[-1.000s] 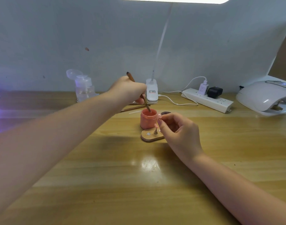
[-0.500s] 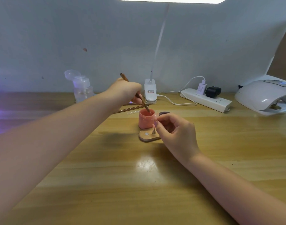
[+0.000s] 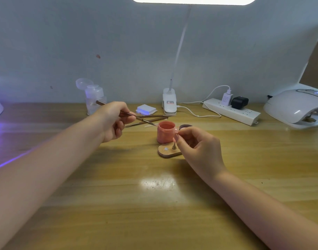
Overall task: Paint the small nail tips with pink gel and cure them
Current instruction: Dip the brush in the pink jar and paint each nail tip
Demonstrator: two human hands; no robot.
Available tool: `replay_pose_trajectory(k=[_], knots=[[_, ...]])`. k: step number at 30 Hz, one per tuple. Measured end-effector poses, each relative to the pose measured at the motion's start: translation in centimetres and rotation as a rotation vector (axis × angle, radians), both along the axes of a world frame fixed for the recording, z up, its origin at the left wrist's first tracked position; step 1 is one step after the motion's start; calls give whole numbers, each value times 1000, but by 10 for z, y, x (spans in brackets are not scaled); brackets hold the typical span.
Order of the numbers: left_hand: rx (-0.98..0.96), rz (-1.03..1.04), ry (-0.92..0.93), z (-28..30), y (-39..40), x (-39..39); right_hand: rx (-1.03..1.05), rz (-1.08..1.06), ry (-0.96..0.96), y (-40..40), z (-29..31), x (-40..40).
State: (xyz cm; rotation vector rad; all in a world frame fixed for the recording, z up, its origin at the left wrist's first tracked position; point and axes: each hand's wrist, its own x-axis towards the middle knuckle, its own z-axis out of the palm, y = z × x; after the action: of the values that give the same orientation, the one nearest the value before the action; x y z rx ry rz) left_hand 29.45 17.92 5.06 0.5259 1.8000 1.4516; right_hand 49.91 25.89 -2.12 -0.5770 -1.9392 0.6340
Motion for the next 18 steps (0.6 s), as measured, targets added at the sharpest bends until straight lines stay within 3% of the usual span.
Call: replay_pose_trajectory(k=[3, 7, 13, 18], knots=[[211, 45, 107, -8, -12, 8, -11, 9, -7, 0, 0, 0], [509, -84, 494, -30, -37, 34, -24, 23, 18, 1, 0, 0], [531, -174, 795, -50, -58, 63, -10, 4, 10, 3, -1, 1], [526, -204, 913, -53, -60, 68, -12, -9, 10, 4, -1, 1]])
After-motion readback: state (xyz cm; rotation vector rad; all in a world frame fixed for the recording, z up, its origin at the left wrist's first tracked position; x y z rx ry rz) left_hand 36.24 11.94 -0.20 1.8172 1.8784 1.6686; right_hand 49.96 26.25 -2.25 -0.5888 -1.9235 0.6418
